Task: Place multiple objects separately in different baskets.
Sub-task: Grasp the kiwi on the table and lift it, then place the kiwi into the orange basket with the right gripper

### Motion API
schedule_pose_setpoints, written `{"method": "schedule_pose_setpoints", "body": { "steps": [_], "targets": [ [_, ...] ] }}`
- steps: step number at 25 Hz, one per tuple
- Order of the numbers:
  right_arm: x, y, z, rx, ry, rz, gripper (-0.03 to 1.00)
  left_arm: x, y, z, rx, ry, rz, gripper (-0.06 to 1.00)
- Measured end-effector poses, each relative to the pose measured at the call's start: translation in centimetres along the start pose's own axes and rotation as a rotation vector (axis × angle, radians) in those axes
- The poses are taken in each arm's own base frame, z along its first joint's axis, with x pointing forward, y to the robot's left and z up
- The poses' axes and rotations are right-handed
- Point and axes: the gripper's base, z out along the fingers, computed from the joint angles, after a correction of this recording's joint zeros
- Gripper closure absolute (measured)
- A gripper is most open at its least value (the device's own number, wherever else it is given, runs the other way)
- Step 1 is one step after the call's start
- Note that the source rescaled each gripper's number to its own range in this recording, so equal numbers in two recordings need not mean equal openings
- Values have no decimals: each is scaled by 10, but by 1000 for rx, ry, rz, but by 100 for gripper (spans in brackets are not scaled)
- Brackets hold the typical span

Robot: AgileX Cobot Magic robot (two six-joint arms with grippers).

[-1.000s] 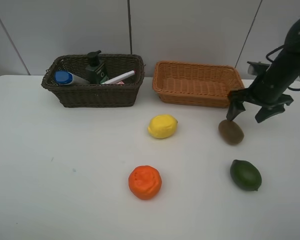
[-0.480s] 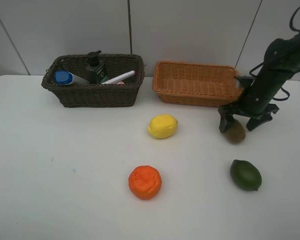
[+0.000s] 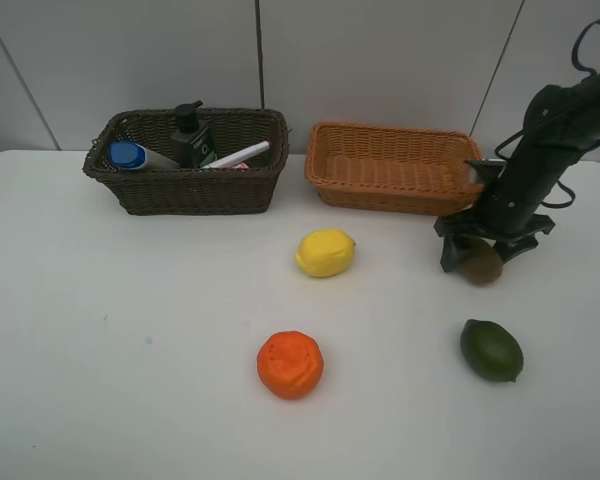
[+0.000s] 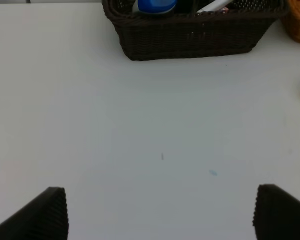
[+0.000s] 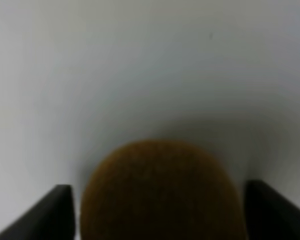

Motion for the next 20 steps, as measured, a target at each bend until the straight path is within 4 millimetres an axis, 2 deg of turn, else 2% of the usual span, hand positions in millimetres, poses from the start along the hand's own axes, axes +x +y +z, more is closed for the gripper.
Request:
{"method": "schedule_pose_setpoints", "body": {
  "steps": [1,2,5,8,12,16,20],
  "targets": [
    [1,0,0,-2,10,-1,81,0,0,0,0,0,0,-2],
    [2,0,0,-4,18,-1,88,0,0,0,0,0,0,-2],
    [4,1,-1,-6,36,-3,89,0,0,0,0,0,0,-2],
    [3,1,-13,-3,10,-4,89,0,0,0,0,0,0,-2],
    [1,3,-50,10,-108,-9,89,0,0,0,0,0,0,-2],
    [-17,4,-91,9,-244,6,89,0,0,0,0,0,0,-2],
    [-53,4,-122,-11,-415,27,89,0,0,0,0,0,0,-2]
  ]
}}
